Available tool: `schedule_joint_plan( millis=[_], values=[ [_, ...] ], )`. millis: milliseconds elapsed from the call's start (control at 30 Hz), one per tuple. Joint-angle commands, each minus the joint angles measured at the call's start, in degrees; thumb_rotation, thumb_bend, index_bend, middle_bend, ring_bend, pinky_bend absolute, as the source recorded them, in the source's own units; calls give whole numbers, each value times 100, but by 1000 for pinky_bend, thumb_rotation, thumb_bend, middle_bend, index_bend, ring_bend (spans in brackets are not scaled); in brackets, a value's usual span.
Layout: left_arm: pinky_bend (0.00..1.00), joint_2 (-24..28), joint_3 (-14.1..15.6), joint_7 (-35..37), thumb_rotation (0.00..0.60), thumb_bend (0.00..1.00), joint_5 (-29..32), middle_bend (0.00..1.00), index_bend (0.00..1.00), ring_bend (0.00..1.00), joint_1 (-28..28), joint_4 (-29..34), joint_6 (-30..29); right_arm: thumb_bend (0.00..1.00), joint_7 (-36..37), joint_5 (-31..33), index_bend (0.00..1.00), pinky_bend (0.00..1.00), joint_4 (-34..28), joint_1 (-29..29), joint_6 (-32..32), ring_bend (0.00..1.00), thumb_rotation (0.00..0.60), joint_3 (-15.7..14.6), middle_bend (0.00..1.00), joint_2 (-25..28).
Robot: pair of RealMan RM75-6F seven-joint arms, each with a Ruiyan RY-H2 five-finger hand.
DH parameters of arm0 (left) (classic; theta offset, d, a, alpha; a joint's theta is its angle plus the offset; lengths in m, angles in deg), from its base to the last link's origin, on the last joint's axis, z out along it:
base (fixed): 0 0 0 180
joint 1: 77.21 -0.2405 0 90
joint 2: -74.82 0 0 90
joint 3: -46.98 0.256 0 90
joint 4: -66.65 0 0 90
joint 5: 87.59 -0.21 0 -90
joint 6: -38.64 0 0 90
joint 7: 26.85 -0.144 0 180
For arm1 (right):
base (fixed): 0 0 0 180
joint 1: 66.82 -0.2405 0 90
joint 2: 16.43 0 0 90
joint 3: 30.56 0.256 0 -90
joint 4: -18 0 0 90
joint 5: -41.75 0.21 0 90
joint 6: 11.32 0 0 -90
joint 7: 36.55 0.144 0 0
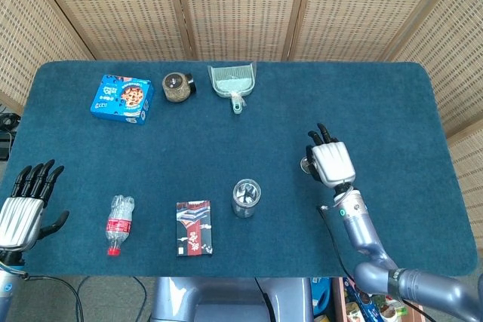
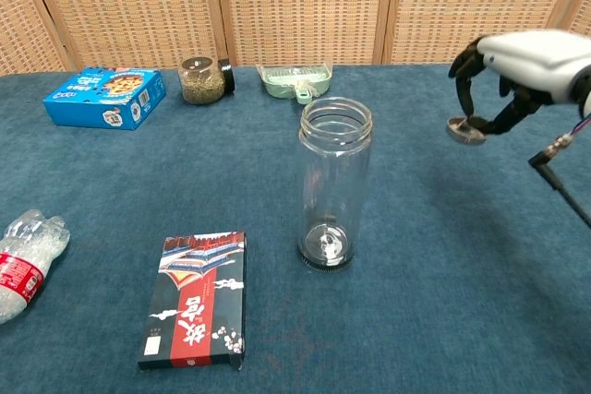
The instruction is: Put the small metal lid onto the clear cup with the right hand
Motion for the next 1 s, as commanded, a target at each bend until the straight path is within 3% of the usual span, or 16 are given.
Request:
schedule_joint_plan(
  millis=[33,467,700,1000],
  values=[
    [0,6,17,13,600,301,4,0,0,0,3,-1,32,553,-401,-150,629,442,-836,123,-456,86,600,92,275,524],
    [0,64,104,75,600,301,-39,0,0,0,-87,2,-33,552,-1219,-652,629,442,-2783,328,-1305,95,600,208,273,1450],
    [0,48,146,9,600,301,-133,0,0,0,-84,26,-43,552,-1423,-764,629,442,-3275,363,-1469,95,600,233,273,1640],
    [0,106,160,-23,600,301,-275,0,0,0,-126,170,-202,553,-1810,-976,629,442,-3575,377,-1561,96,600,-8,273,1498]
  ],
)
